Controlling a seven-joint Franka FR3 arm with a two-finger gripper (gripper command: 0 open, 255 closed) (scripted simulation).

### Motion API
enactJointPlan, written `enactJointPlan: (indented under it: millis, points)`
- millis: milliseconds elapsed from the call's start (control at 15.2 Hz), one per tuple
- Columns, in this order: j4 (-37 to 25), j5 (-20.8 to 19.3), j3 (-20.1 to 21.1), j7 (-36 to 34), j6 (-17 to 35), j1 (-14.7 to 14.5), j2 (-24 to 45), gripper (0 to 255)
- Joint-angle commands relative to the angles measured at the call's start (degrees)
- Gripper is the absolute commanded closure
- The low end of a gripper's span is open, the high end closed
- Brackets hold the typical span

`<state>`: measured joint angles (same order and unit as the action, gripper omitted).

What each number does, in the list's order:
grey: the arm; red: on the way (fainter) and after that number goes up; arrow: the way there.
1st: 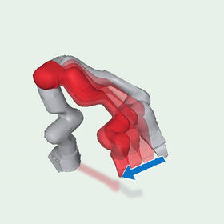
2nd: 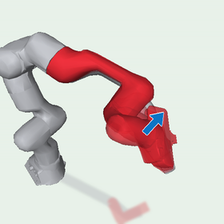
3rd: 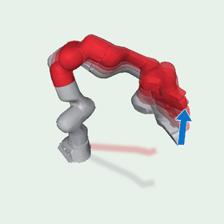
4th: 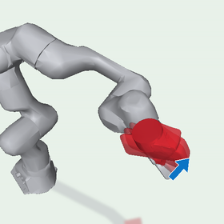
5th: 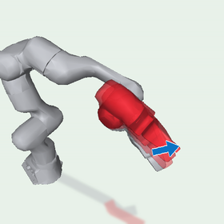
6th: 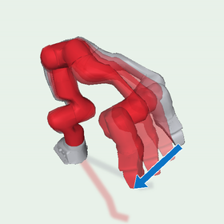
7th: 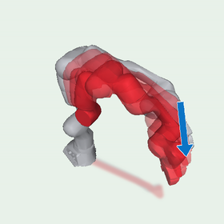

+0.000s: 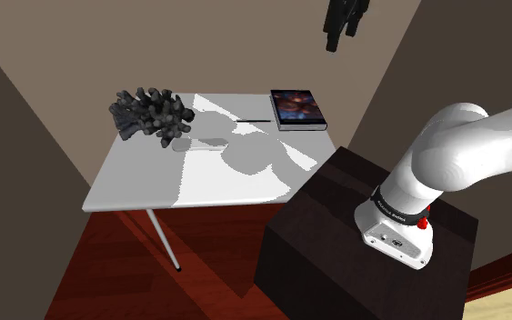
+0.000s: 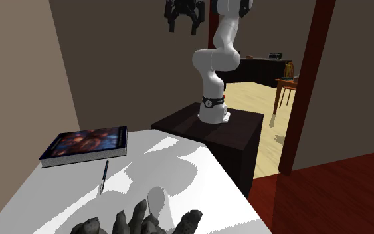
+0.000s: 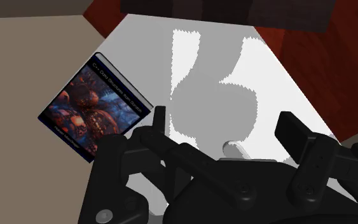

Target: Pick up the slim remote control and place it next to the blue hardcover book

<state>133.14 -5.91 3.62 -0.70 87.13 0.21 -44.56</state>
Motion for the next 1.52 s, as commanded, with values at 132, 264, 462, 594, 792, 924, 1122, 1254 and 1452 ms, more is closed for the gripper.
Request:
enactJointPlan:
  millis: [132, 264, 462, 594, 792, 924, 1122, 1254, 1452]
  points:
    - [1.4, -0.1, -0.5, 1.1, 4.0, -0.4, 2.5, 0]
    - [2.4, -0.1, -0.9, 2.2, 7.9, -0.9, 5.2, 0]
    - [3.4, -0.1, -1.5, 3.9, 13.7, -1.5, 9.9, 0]
    - [3.7, -0.1, -1.8, 5.0, 17.5, -1.9, 13.2, 0]
    - [3.5, 0.0, -2.1, 6.7, 22.9, -2.5, 18.7, 0]
    - [3.0, 0.1, -2.3, 7.9, 26.3, -2.9, 22.5, 0]
    - [1.7, 0.3, -2.4, 9.6, 31.1, -3.5, 28.5, 0]
    - [0.4, 0.5, -2.4, 10.8, 34.0, -3.8, 32.6, 0]
    - [-2.0, 0.8, -2.2, 12.6, 38.0, -4.3, 38.9, 0]
